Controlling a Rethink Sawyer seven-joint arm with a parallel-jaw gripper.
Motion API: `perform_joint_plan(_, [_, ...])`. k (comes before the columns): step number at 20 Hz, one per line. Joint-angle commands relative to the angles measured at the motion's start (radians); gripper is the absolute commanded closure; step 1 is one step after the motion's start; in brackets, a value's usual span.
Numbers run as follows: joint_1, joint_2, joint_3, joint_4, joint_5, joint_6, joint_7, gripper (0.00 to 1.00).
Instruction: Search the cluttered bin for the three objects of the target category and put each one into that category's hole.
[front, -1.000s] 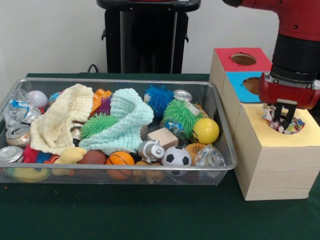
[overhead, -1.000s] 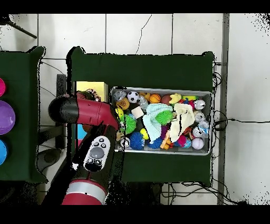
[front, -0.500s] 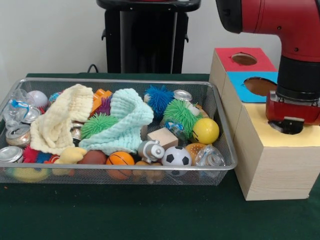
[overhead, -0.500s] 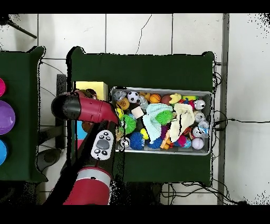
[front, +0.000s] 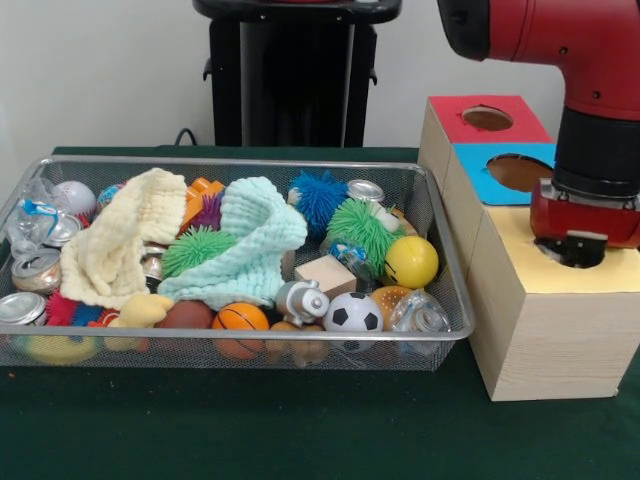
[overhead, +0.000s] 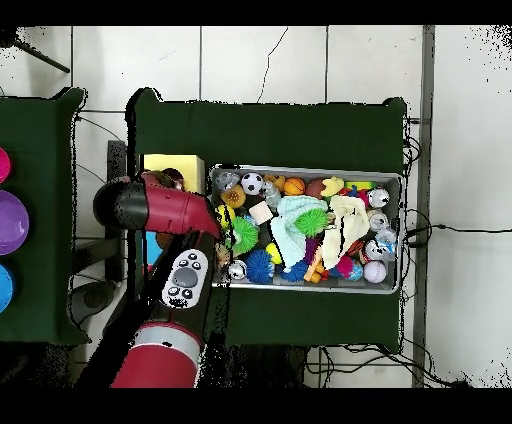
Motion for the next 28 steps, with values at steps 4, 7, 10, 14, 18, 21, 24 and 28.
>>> perform_joint_plan(4, [0.057, 0.024, -0.084, -0.009, 0.002, 0.182, 0.273, 1.0])
perform_joint_plan(7, [0.075, 0.011, -0.127, -0.02, -0.002, 0.239, 0.278, 1.0])
perform_joint_plan(10, [0.078, 0.0, -0.149, -0.054, -0.009, 0.271, 0.259, 1.0])
perform_joint_plan(14, [0.071, -0.01, -0.149, -0.089, -0.005, 0.296, 0.247, 1.0])
perform_joint_plan(18, [0.065, -0.027, -0.144, -0.093, -0.001, 0.317, 0.24, 1.0])
perform_joint_plan(21, [0.044, -0.029, -0.132, -0.105, 0.005, 0.311, 0.228, 1.0])
perform_joint_plan(24, [0.03, -0.032, -0.122, -0.105, 0.008, 0.298, 0.223, 1.0])
perform_joint_plan(28, [0.026, -0.035, -0.118, -0.105, 0.006, 0.297, 0.222, 1.0])
